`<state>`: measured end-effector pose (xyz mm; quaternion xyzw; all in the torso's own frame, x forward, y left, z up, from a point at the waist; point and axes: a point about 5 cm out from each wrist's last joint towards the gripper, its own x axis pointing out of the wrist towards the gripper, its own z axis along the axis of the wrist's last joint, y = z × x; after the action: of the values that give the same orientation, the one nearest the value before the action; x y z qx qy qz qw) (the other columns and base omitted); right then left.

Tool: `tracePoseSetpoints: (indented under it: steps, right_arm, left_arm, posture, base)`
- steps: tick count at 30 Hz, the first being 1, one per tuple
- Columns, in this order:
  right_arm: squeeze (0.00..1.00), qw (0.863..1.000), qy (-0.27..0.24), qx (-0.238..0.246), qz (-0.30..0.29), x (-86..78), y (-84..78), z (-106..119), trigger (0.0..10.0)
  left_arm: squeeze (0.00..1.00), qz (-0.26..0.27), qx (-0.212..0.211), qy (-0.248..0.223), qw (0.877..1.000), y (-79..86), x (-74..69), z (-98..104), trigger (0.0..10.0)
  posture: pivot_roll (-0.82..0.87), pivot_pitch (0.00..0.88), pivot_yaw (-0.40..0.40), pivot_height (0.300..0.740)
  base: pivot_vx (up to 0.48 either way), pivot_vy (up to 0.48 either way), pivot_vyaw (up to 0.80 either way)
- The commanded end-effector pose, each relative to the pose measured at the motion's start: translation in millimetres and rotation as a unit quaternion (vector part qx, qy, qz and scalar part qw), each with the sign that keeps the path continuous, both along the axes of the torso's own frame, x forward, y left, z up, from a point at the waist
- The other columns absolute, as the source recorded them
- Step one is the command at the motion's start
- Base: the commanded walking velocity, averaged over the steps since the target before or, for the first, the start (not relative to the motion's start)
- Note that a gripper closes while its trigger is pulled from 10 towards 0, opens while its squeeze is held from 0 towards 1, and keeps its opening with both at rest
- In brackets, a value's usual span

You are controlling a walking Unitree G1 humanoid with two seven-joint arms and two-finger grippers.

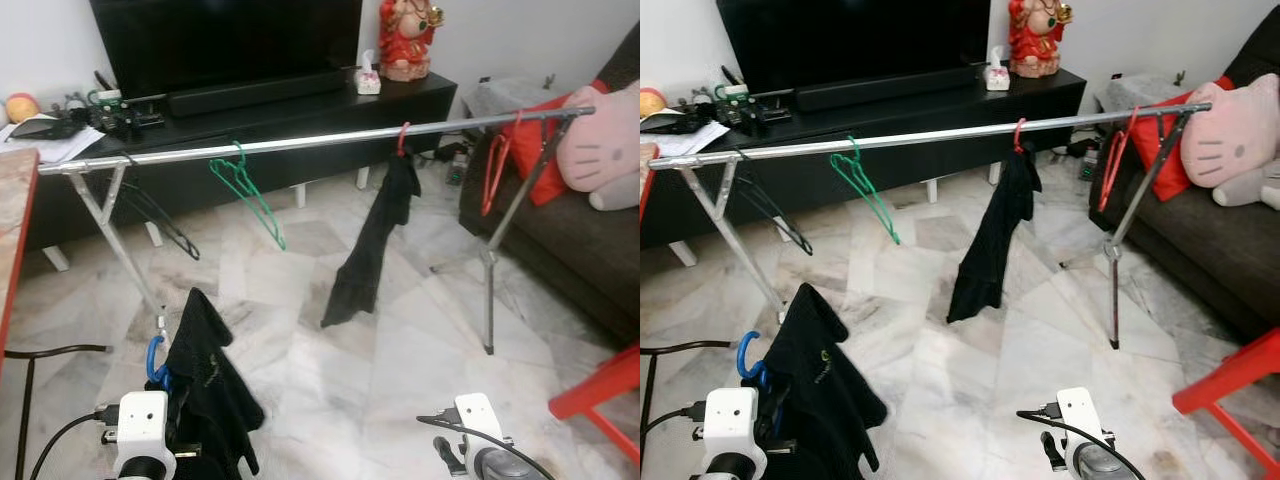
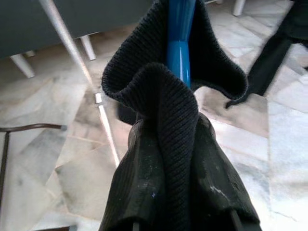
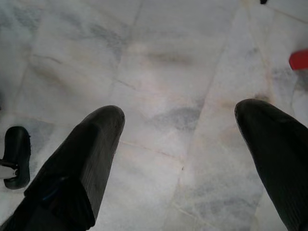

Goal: Hang hanger

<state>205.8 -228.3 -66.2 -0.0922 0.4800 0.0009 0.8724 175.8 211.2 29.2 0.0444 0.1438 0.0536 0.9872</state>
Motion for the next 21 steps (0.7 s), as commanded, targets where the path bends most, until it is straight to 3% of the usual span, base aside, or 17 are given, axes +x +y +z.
tracePoseSetpoints:
  steps: [1, 8, 21]
  right_arm:
    - [0.0, 1.0, 0.003, -0.009, 0.006, -0.9, -4.3, 0.6, 10.0]
    - [0.0, 1.0, 0.001, -0.009, 0.006, -0.2, -4.1, 1.0, 10.0]
    - [0.0, 1.0, 0.003, -0.012, 0.015, 0.5, -4.4, 1.4, 10.0]
  left_arm:
    - [0.0, -0.005, 0.0, -0.015, 1.0, -2.5, 5.1, 6.0, 10.0]
    - [0.0, -0.008, 0.001, -0.014, 1.0, -3.3, 6.4, 6.2, 10.0]
    - [0.0, -0.006, -0.003, -0.015, 1.0, -4.4, 7.2, 6.0, 10.0]
  posture:
    - [-0.03, 0.0, -0.024, 0.732]
    - [-0.03, 0.0, -0.023, 0.732]
    - [-0.03, 0.0, -0.027, 0.732]
  base:
    - [0.0, -0.244, 0.0]
    - [0.07, -0.293, 0.61]
    - [0.247, -0.337, 0.0]
